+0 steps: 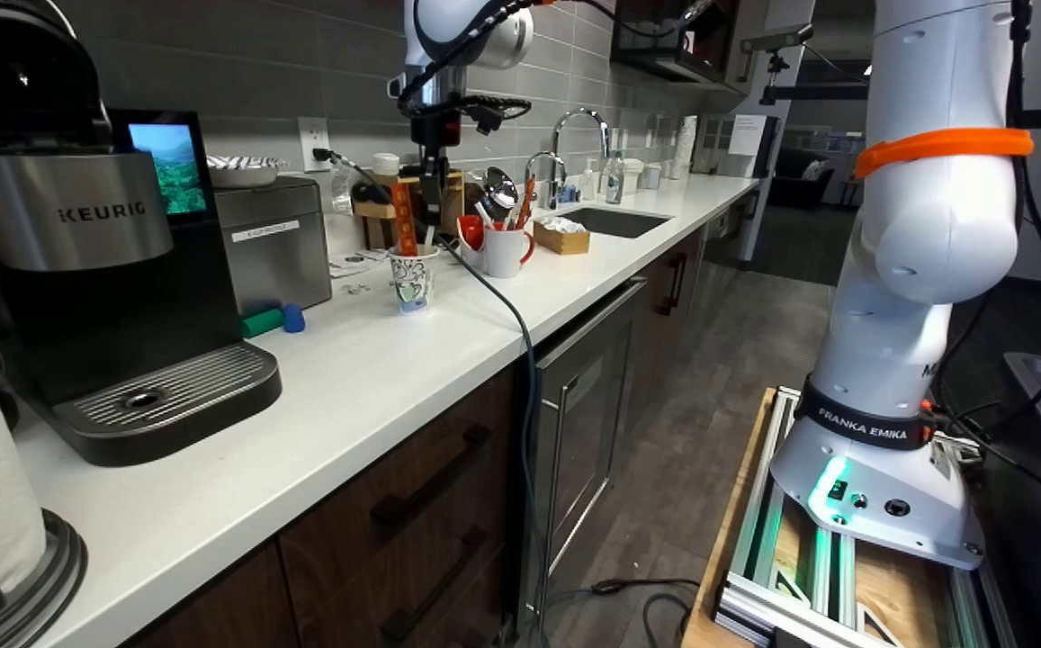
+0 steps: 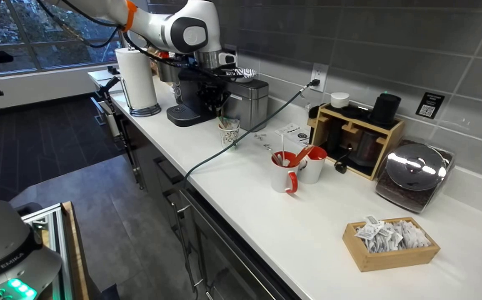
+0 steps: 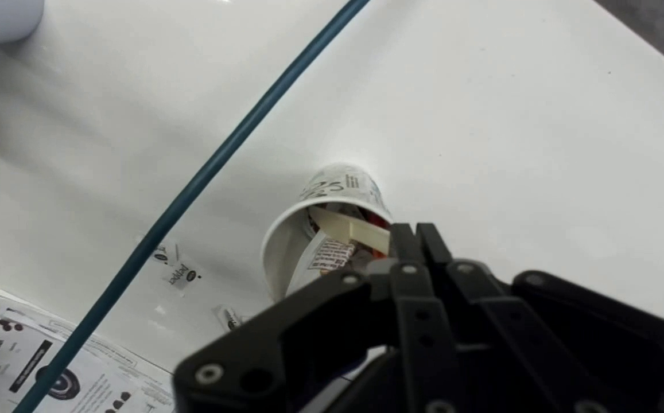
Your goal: Move one stirrer from the mug on the right to the cup on the left.
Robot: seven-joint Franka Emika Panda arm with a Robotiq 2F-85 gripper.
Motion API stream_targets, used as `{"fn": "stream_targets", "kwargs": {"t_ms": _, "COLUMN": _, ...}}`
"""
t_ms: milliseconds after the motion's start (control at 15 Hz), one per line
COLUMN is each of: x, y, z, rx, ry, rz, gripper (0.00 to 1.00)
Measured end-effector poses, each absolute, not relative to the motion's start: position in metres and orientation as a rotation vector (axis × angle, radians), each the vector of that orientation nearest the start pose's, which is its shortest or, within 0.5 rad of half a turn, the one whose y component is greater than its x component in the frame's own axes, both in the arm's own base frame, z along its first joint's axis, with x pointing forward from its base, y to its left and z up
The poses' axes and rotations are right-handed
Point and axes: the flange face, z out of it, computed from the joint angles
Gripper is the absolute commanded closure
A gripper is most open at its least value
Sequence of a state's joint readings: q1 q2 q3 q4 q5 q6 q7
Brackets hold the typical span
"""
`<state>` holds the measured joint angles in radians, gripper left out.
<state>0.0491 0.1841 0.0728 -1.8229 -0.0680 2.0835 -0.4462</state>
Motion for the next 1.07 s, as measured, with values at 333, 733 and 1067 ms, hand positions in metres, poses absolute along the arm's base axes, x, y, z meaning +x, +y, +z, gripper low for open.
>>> {"fn": "stream_targets", "kwargs": {"t_ms": 333, "x": 0.620, "y": 0.071, "z": 0.435, "rx": -3.042, "ry": -0.944, "rz": -0.091, "gripper": 0.57}}
{"fn": "stream_targets", "kwargs": {"t_ms": 733, "x": 0.625, "y": 0.065, "z": 0.431, "rx": -3.036, "ry": -0.911, "rz": -0.085, "gripper": 0.10}}
{"fn": "stream_targets", "kwargs": {"t_ms": 1067, "x": 0.617, "y": 0.033, "z": 0.468, "rx": -3.030, "ry": -0.815, "rz": -0.132, "gripper": 0.00}}
